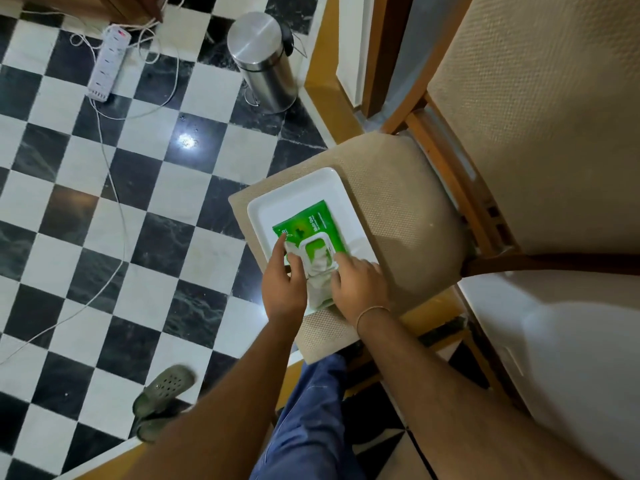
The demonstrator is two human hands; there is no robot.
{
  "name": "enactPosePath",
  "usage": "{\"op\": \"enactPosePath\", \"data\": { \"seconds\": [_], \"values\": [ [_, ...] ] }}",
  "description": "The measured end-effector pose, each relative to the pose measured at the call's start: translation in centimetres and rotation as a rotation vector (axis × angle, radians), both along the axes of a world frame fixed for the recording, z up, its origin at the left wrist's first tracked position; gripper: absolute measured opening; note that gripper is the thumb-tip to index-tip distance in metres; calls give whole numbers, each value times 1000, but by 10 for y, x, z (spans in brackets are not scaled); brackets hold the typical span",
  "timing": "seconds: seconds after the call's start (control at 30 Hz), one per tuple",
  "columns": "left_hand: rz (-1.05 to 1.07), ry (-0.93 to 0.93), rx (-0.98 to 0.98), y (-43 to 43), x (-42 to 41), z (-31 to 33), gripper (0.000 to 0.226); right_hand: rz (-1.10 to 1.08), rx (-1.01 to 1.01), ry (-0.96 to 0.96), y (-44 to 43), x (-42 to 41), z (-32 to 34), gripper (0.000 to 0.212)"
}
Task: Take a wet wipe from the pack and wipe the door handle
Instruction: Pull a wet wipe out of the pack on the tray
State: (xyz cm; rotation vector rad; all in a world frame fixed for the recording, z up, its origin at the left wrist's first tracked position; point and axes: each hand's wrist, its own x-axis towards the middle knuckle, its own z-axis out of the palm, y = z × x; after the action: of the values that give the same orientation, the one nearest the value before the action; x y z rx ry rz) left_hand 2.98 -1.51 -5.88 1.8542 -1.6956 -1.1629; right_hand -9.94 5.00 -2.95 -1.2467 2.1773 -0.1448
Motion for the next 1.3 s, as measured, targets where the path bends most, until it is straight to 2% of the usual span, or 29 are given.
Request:
{"op": "enactPosePath", "data": {
  "seconds": [0.07,0.17,0.33,0.5,0.67,0.83,0.97,1.07,1.23,1.3],
  "values": [
    [-16,38,-24,2,5,1,38,3,-31,29,-15,3,-4,30],
    [-19,16,-21,3,8,-1,46,24,-20,64,-31,7,-11,34],
    [-73,-85,-7,1,11,-5,55,21,-35,119,-40,9,-20,16],
    [-72,-192,27,0,6,-2,57,-245,-289,-86,-26,1,0,9],
    [-65,-258,130,1,-6,1,58,-602,-491,-235,7,-9,36,15],
    [-13,-47,251,-1,-24,15,64,-918,-572,-427,48,-16,76,10],
    [10,-154,207,-6,-37,34,49,-994,-638,-499,62,-19,100,11],
    [-60,-274,191,-7,-45,44,58,-1000,-626,-543,66,-19,108,10],
    [-155,-211,157,-5,-52,50,55,-1031,-622,-486,90,-21,113,11],
    [-143,-249,139,-3,-47,54,53,-1049,-606,-484,102,-20,113,10]
  ]
}}
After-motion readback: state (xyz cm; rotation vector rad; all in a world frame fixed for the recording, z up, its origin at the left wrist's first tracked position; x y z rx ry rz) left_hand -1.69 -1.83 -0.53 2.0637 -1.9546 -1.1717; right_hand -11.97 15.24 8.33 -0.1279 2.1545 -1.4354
